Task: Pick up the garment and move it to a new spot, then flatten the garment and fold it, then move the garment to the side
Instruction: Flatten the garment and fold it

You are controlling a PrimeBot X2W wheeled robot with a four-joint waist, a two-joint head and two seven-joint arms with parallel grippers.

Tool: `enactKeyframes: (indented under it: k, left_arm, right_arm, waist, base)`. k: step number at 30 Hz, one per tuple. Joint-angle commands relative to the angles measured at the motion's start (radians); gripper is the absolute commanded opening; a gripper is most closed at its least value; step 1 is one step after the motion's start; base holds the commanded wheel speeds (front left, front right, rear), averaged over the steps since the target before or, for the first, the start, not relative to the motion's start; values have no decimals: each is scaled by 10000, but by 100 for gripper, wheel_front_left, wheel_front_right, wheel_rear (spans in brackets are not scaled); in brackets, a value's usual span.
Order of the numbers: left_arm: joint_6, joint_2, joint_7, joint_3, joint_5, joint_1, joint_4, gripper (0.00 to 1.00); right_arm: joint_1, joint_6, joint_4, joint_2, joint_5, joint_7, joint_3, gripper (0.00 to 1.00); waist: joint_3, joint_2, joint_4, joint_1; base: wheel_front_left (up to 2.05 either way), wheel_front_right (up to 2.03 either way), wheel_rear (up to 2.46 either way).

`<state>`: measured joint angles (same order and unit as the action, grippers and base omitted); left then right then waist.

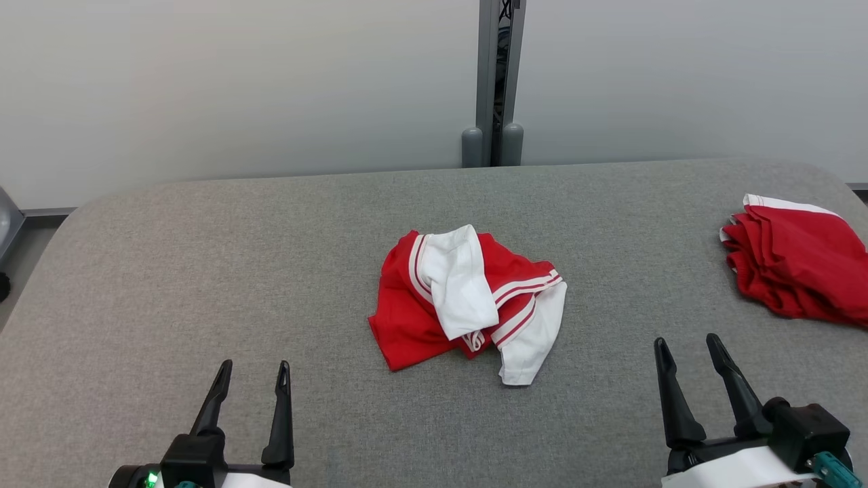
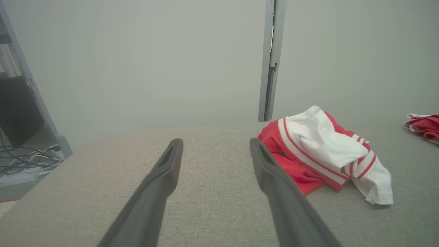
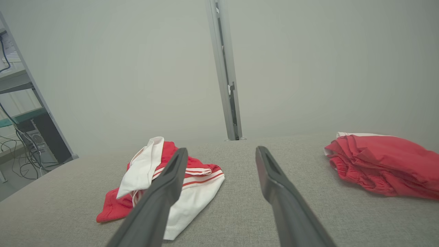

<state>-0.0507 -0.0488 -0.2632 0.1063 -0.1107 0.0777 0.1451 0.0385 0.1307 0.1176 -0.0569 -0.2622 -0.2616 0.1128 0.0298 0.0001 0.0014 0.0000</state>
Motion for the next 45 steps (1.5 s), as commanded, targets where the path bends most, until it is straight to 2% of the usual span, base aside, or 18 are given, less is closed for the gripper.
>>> enactKeyframes:
  k: [1,6,13,21,28,36,37,45]
  left_arm:
    - [11,-38,-13,-64,73,-140,16,100]
    - [15,-38,-13,-124,-10,-155,43,100]
    - [304,-34,-13,279,157,-760,119,100]
    - [791,-39,-13,1088,447,-2571,631,100]
    - [1113,-37,-13,1620,551,-4441,2028,100]
    - [1321,-40,114,2503,19,-6233,3554,100]
    - [1346,-42,242,2688,-372,-6558,3896,100]
    - [1167,-40,921,3148,-1621,-7701,4952,100]
  right_arm:
    - [-94,4,-21,-20,-28,-53,-28,100]
    - [-108,4,-31,-9,-33,-53,-33,100]
    - [-279,4,-72,3,-7,-53,78,100]
    - [-639,4,-168,-39,43,-53,157,100]
    - [-1264,4,-260,-39,58,-53,264,100]
    - [-1652,4,-257,-18,45,-53,358,100]
    - [-1773,4,-281,-12,46,-53,403,100]
    - [-2115,4,-259,-2,90,-53,533,100]
  waist:
    - [-2,-1,-5,0]
    - [-24,-1,-58,0]
    - [-292,-1,-209,0]
    - [-1077,-1,-536,0]
    - [-2127,-1,-917,0]
    - [-2816,-1,-1196,0]
    - [-2981,-1,-1271,0]
    - [-3492,-1,-1464,0]
  base:
    - [0,0,0]
    - [0,0,0]
    - [0,0,0]
    - [0,0,0]
    - [0,0,0]
    - [0,0,0]
    - [0,0,0]
    - [0,0,0]
